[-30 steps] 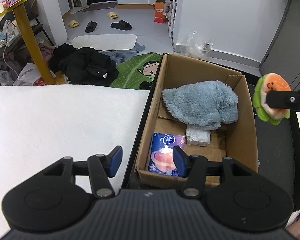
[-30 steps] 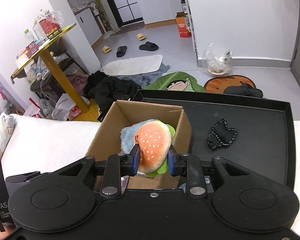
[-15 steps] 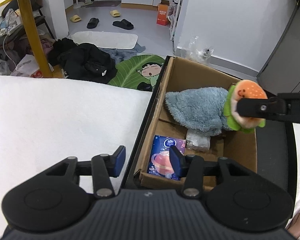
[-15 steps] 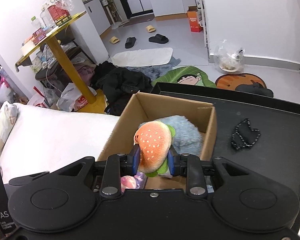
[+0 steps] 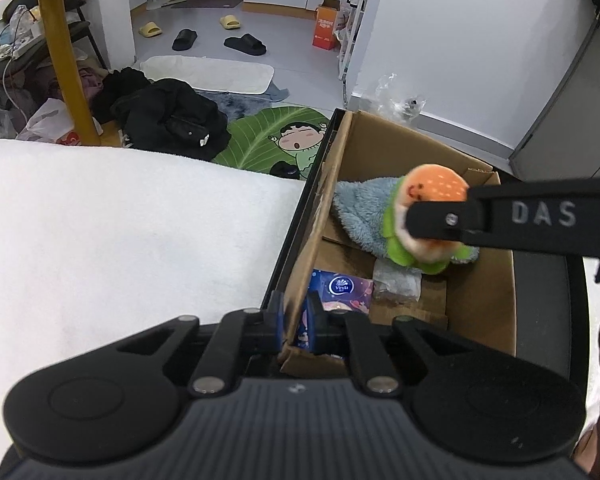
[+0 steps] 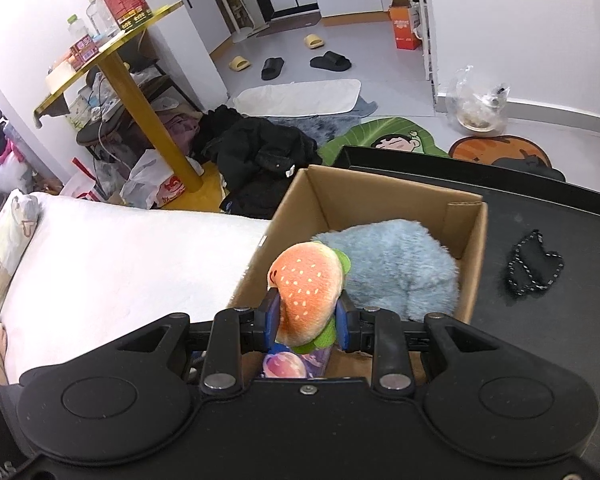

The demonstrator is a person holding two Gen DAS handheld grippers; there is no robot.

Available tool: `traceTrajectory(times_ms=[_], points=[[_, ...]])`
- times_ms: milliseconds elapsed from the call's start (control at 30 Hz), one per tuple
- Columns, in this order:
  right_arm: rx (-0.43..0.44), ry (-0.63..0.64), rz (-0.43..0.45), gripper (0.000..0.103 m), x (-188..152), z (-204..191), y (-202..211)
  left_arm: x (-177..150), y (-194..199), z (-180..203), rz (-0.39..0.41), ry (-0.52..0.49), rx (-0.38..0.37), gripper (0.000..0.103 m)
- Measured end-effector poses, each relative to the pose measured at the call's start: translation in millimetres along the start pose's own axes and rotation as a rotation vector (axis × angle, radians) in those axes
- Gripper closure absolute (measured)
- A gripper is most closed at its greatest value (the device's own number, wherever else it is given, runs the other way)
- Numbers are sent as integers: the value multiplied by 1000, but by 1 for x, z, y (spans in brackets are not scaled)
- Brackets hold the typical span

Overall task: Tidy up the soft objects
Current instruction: 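Lift the burger plush into the box and open the right gripper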

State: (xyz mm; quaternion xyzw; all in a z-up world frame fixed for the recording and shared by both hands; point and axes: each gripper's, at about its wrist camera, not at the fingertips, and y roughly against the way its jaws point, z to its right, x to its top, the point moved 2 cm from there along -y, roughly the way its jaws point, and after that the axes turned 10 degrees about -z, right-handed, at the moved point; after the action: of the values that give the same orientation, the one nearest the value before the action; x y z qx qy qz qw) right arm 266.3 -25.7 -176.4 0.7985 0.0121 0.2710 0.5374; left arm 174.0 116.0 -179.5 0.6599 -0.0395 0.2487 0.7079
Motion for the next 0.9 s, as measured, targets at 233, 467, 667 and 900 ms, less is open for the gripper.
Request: traceTrajectory(times_ms=[233, 467, 667, 900], points=[[26, -5, 14, 63, 8, -10, -2, 1, -1, -1, -2, 11, -10, 93], [23, -32, 13, 63, 5, -1, -1, 0, -2, 0, 0, 7, -8, 93], [8, -55, 13, 63, -2, 12, 6, 0, -2, -1, 0, 8, -7, 93], [-30, -70, 30, 57, -9, 34, 22, 1, -1, 0, 5, -3, 6, 92]])
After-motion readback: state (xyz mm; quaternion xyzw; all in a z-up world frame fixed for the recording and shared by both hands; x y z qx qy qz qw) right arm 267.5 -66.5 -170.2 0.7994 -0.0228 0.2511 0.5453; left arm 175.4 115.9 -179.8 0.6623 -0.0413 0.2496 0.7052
